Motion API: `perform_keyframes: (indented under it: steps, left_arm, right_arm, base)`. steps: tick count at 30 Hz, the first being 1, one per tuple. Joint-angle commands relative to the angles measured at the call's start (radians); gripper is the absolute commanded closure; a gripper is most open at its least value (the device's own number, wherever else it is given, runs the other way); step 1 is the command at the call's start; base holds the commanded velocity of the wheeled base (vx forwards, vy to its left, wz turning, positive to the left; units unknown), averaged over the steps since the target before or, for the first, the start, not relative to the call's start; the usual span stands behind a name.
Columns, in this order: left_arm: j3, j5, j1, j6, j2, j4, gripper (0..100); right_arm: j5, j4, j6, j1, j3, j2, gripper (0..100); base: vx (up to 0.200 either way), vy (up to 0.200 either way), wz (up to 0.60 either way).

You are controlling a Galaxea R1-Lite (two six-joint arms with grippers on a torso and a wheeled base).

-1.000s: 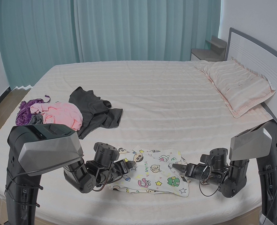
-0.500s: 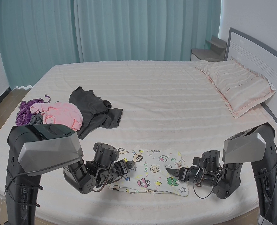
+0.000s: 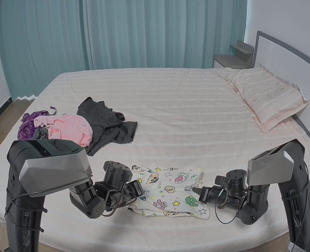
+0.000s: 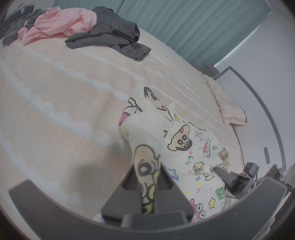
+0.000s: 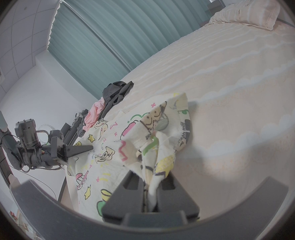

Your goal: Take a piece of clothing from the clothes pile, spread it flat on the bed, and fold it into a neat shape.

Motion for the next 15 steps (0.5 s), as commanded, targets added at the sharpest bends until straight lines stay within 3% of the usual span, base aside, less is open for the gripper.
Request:
perform_keyframes:
  steps: [1, 15]
  left_arm:
    - [0.022, 0.001, 0.0, -0.028, -0.019, -0.035, 100]
    - [0.028, -0.002, -0.001, -0.037, -0.019, -0.041, 100]
  right_arm:
    - [-0.003, -0.003, 0.0, -0.001, 0.004, 0.015, 100]
    - [-0.009, -0.003, 0.001, 0.0, 0.007, 0.017, 100]
  base:
    - [0.0, 0.0, 0.0]
    - [0.0, 0.0, 0.0]
